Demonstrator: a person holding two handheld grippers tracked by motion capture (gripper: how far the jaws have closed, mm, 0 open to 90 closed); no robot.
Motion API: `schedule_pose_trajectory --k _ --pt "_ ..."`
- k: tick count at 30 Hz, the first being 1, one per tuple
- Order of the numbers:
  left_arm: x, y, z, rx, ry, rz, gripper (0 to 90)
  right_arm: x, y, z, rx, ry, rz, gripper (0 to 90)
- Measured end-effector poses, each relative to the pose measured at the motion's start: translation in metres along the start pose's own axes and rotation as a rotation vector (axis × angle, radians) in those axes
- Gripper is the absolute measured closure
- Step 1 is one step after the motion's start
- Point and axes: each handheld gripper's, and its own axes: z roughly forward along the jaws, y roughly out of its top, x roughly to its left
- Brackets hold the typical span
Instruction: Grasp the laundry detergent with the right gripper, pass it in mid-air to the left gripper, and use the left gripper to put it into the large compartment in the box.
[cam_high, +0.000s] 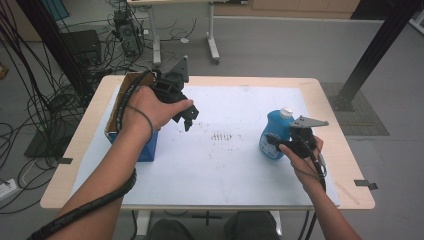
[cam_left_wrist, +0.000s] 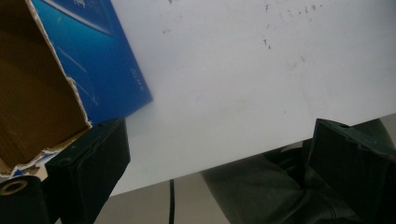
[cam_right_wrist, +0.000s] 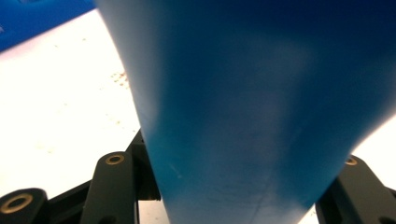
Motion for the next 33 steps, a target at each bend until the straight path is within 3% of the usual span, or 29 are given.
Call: schedule_pose_trajectory --k 2,4,6,8,11,12,14,17,18,21,22,23,24,25,28,30,31,33 --pt "-0.001 0.001 -0.004 -0.008 -0.008 0.015 6.0 0.000 0.010 -0.002 0.022 0.023 -0.005 44.2" --pt "0.000 0.001 -0.009 -0.016 -0.024 0.037 6.0 0.003 0.027 -0.005 0.046 0.075 -0.017 44.2" --pt "0.001 0.000 -0.016 -0.024 -0.034 0.086 6.1 0.007 0.039 -0.005 0.058 0.115 -0.025 44.1" --pt "0.002 0.000 -0.017 -0.026 -0.036 0.093 6.0 0.009 0.046 -0.004 0.069 0.142 -0.027 44.1" --pt "0.002 0.002 -0.024 -0.040 -0.029 0.170 6.1 0.020 0.066 0.003 0.099 0.220 -0.059 44.1" --pt "0.002 0.002 -0.024 -0.040 -0.029 0.170 6.2 0.023 0.071 0.006 0.105 0.240 -0.069 44.1" --pt "0.003 0.004 -0.028 -0.046 -0.032 0.210 6.1 0.027 0.076 0.010 0.111 0.266 -0.083 44.1" --pt "0.004 0.008 -0.032 -0.056 -0.029 0.300 5.8 0.039 0.090 0.021 0.138 0.333 -0.123 44.2" --pt "0.004 0.008 -0.032 -0.056 -0.029 0.300 5.8 0.039 0.090 0.021 0.138 0.333 -0.123 44.2" --pt "0.006 0.010 -0.036 -0.066 -0.027 0.375 5.5 0.047 0.101 0.032 0.155 0.388 -0.157 44.2" --pt "0.008 0.010 -0.039 -0.080 -0.013 0.430 5.5 0.052 0.108 0.037 0.159 0.416 -0.176 44.2" --pt "0.008 0.010 -0.039 -0.080 -0.013 0.430 5.4 0.052 0.108 0.037 0.159 0.416 -0.176 44.2" --pt "0.008 0.011 -0.041 -0.086 -0.004 0.448 5.4 0.058 0.116 0.042 0.162 0.451 -0.200 44.2" --pt "0.009 0.010 -0.043 -0.100 0.007 0.493 5.4 0.058 0.116 0.042 0.162 0.451 -0.200 44.2" --pt "0.011 0.011 -0.049 -0.113 0.019 0.566 5.6 0.067 0.128 0.049 0.159 0.500 -0.239 44.2" --pt "0.010 0.010 -0.056 -0.134 0.001 0.636 5.8 0.075 0.137 0.055 0.151 0.532 -0.276 44.2" --pt "0.010 0.010 -0.056 -0.134 0.001 0.636 5.8 0.075 0.137 0.055 0.151 0.532 -0.276 44.2" --pt "0.009 0.011 -0.059 -0.127 0.000 0.675 5.8 0.082 0.142 0.059 0.146 0.564 -0.307 44.2"
